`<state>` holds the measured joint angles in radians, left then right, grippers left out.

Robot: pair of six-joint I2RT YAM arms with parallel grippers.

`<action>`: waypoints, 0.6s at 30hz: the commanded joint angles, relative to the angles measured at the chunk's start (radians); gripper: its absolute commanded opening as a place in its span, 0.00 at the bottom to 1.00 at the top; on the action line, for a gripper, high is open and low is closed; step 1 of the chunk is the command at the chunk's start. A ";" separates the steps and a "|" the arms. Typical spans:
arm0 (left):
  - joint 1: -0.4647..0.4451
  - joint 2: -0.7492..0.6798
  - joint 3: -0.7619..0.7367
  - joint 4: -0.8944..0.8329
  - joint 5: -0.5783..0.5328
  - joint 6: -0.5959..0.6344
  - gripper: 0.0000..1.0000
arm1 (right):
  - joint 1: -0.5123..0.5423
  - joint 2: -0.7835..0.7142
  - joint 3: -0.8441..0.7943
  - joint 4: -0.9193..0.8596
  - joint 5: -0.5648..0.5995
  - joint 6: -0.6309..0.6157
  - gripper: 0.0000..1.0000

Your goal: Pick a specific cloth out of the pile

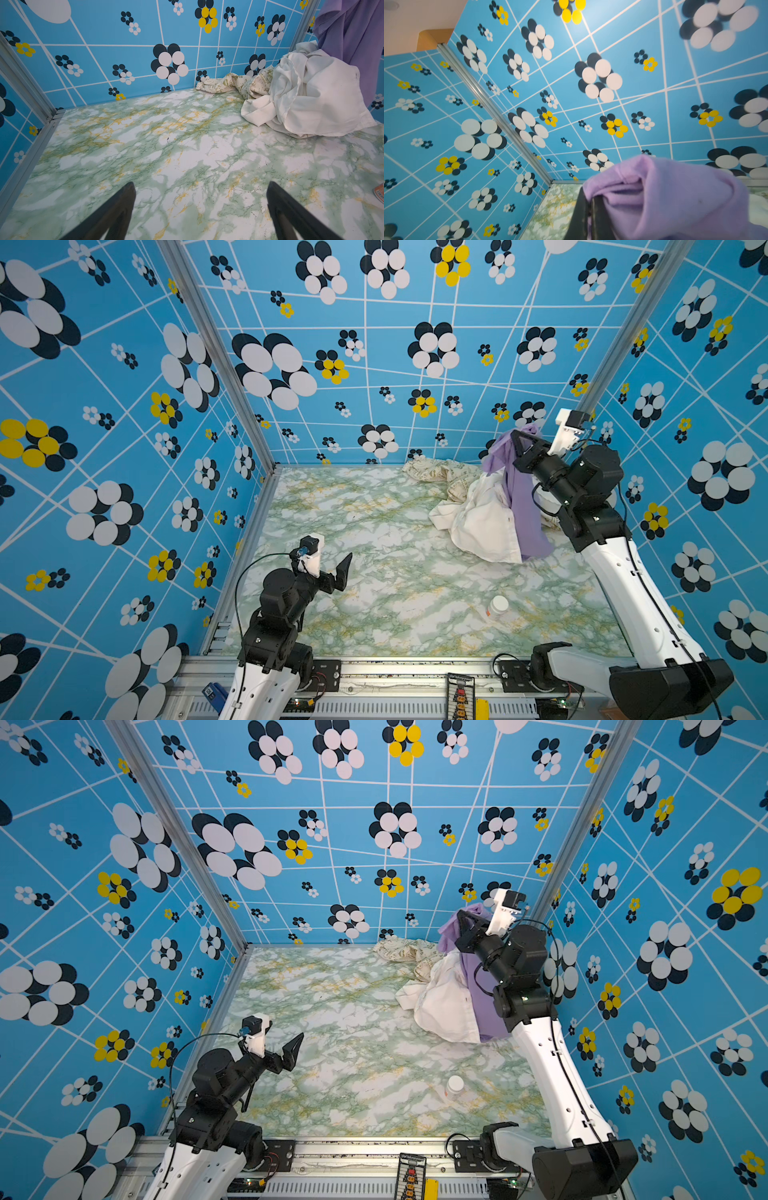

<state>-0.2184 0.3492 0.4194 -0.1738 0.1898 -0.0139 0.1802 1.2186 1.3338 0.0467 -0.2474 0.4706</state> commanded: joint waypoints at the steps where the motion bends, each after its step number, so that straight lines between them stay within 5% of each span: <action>1: -0.009 -0.012 0.011 -0.011 -0.012 0.016 0.99 | 0.065 0.023 0.038 -0.045 -0.043 -0.143 0.00; 18: -0.019 -0.013 0.012 -0.020 -0.025 0.019 0.99 | 0.344 0.285 0.016 -0.465 -0.119 -0.461 0.00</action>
<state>-0.2298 0.3492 0.4194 -0.1814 0.1814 -0.0135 0.4965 1.4673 1.3361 -0.3042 -0.3298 0.0986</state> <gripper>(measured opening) 0.992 0.049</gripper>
